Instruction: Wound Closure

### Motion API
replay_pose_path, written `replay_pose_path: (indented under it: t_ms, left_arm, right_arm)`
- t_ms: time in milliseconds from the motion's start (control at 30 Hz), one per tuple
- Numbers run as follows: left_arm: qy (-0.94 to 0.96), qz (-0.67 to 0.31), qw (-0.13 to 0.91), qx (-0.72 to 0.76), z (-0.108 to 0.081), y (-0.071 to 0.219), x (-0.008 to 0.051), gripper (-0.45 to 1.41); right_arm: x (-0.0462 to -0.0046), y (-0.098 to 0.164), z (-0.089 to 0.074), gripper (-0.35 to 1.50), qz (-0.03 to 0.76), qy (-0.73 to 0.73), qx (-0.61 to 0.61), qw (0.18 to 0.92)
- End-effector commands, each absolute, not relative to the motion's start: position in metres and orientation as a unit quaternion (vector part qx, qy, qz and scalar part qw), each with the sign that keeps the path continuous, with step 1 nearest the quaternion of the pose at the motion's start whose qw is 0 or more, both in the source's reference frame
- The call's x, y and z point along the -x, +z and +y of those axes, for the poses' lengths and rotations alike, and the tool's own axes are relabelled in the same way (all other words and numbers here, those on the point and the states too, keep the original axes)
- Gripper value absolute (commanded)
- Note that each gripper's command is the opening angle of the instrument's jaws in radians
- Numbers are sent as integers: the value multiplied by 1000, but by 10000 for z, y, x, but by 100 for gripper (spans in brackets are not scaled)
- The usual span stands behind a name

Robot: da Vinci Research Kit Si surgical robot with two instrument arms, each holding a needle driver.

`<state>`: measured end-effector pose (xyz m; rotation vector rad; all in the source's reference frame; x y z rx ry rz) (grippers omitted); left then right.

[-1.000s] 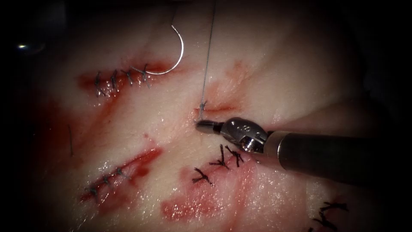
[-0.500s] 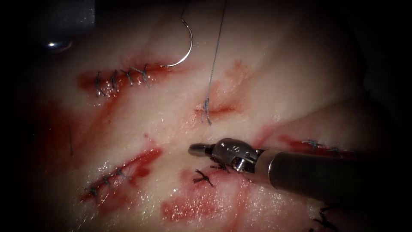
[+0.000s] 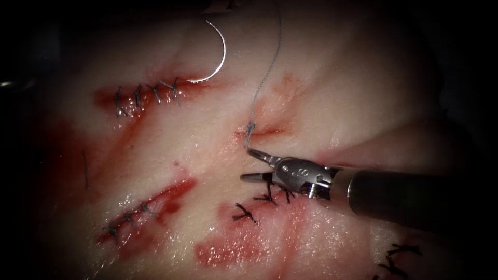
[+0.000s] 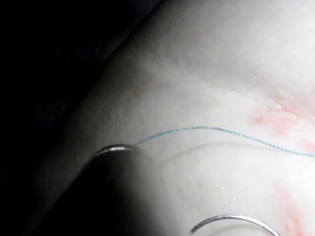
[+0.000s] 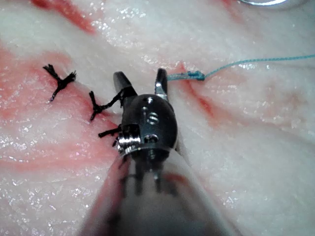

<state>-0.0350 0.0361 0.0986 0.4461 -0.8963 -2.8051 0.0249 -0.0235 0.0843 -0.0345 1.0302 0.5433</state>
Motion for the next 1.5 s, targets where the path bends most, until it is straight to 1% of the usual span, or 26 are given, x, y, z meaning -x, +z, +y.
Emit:
replay_pose_path:
  t_ms: [33, 100, 233, 400, 500, 667, 700, 733, 767, 800, 833, 1133, 1333, 1500]
  left_arm:
    - [-938, -301, 81, -150, 373, 987, 355, -45]
    - [-938, -301, 80, -149, 374, 987, 355, -45]
    - [-939, -302, 79, -148, 374, 988, 357, -45]
    - [-939, -302, 79, -147, 374, 988, 358, -45]
    - [-939, -302, 79, -147, 372, 988, 358, -45]
    - [-938, -303, 80, -147, 369, 988, 357, -45]
    - [-938, -303, 80, -147, 368, 988, 357, -45]
    - [-938, -303, 81, -147, 368, 988, 357, -45]
    - [-938, -303, 81, -147, 367, 988, 357, -45]
    - [-938, -303, 81, -147, 366, 988, 356, -45]
    - [-938, -303, 81, -147, 366, 988, 356, -45]
    - [-938, -303, 84, -147, 367, 988, 356, -45]
    - [-937, -305, 81, -149, 374, 985, 354, -45]
    - [-935, -314, 73, -148, 384, 984, 355, -45]
  right_arm:
    - [-257, 854, -225, 123, 486, 246, 29, 838]
    - [-259, 859, -220, 130, 484, 231, 42, 843]
    - [-260, 869, -216, 135, 484, 227, 49, 844]
    - [-270, 882, -215, 135, 489, 209, 49, 846]
    - [-274, 884, -218, 128, 488, 197, 58, 848]
    - [-271, 890, -215, 104, 487, 179, 71, 852]
    - [-270, 891, -214, 96, 488, 179, 72, 851]
    - [-267, 891, -213, 69, 489, 177, 74, 851]
    - [-265, 890, -213, 25, 494, 175, 71, 849]
    - [-263, 888, -214, -25, 499, 169, 63, 848]
    - [-261, 885, -216, -35, 505, 164, 56, 846]
    - [-260, 869, -215, -35, 508, 181, 12, 842]
    - [-263, 876, -215, -35, 510, 214, -69, 830]
    - [-270, 890, -229, -35, 481, 248, -144, 829]
